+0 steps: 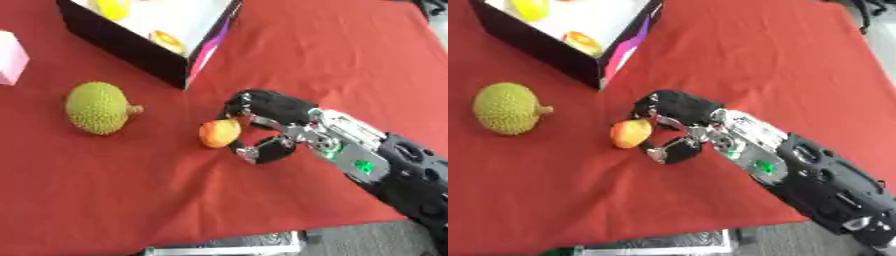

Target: Pick up objects on the table and place them in the box.

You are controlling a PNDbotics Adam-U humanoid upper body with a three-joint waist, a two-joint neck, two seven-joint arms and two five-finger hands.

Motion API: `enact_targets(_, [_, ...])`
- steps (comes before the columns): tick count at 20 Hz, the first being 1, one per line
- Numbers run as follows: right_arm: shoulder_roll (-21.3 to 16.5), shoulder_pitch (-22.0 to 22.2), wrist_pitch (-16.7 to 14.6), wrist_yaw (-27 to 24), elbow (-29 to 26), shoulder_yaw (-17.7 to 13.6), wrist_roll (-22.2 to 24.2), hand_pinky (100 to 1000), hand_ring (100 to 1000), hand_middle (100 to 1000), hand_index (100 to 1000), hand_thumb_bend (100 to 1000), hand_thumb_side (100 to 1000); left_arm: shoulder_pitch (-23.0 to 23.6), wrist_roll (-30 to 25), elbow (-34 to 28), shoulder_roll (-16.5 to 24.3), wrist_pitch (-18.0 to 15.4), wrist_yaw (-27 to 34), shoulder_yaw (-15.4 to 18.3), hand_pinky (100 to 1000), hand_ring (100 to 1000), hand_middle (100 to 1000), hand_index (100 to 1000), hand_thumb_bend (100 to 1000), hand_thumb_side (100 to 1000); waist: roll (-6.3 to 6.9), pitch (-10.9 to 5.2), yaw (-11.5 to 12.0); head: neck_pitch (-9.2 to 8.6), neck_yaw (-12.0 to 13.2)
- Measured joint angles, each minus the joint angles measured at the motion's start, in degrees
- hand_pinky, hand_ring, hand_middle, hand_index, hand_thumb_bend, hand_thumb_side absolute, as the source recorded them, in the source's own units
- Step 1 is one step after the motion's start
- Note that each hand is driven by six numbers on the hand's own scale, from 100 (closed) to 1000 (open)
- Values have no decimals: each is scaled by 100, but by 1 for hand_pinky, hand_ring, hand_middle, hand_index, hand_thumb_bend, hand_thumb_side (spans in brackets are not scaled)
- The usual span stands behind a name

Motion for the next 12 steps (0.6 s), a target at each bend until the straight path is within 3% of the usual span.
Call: enact_targets(12, [-50,138,230,-451,-298,-33,75,929,812,607,725,100,153,0,-47,0,2,-12,0,-33,812,886,804,836,100,660,2,-2,-59,2,24])
